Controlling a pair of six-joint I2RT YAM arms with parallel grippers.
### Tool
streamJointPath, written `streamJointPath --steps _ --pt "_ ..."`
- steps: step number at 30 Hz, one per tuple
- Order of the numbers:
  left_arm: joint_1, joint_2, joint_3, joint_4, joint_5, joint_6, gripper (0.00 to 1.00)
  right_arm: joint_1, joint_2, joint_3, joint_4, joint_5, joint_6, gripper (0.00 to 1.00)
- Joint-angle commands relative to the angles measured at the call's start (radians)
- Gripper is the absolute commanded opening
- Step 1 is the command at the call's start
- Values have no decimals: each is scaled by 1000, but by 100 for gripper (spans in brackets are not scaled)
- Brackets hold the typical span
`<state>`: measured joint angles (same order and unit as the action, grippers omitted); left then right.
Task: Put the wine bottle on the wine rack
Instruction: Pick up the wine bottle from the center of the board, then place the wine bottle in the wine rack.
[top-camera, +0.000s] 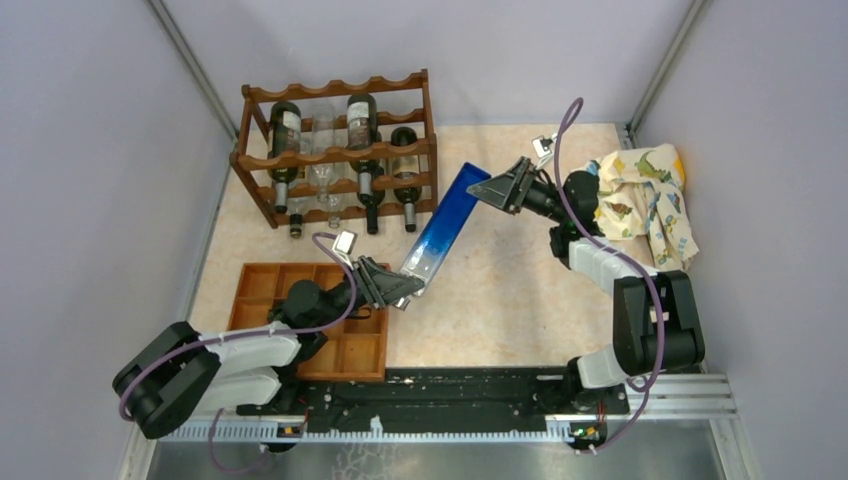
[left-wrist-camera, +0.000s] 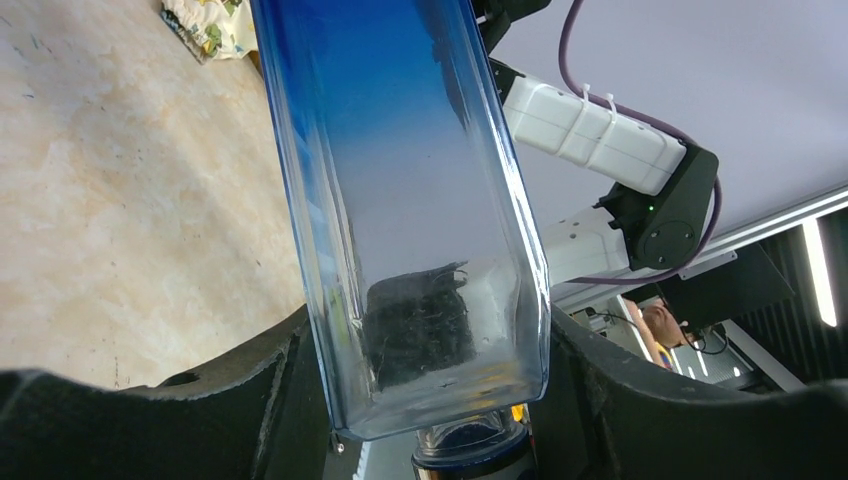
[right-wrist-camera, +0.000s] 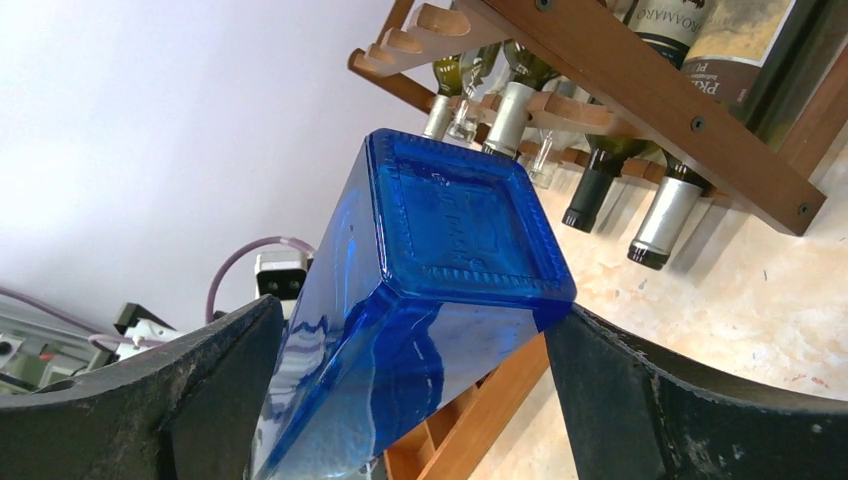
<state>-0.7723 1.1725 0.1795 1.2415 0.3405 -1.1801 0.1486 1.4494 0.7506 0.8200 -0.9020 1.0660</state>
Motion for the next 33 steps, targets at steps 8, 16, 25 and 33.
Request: streamJointPath --steps 8,16,25,33 --pt "11 -151 -95 25 -68 -56 0 -46 -42 -3 107 37 -4 98" --pt "12 -318 -174 -88 -157 -45 0 -136 -41 -4 56 -18 -86 98" --pt "15 -450 -175 -161 -249 -38 0 -146 -38 -24 28 -21 -133 98" --pt "19 -441 -99 -150 -322 -25 0 -145 -36 -16 12 -21 -153 98"
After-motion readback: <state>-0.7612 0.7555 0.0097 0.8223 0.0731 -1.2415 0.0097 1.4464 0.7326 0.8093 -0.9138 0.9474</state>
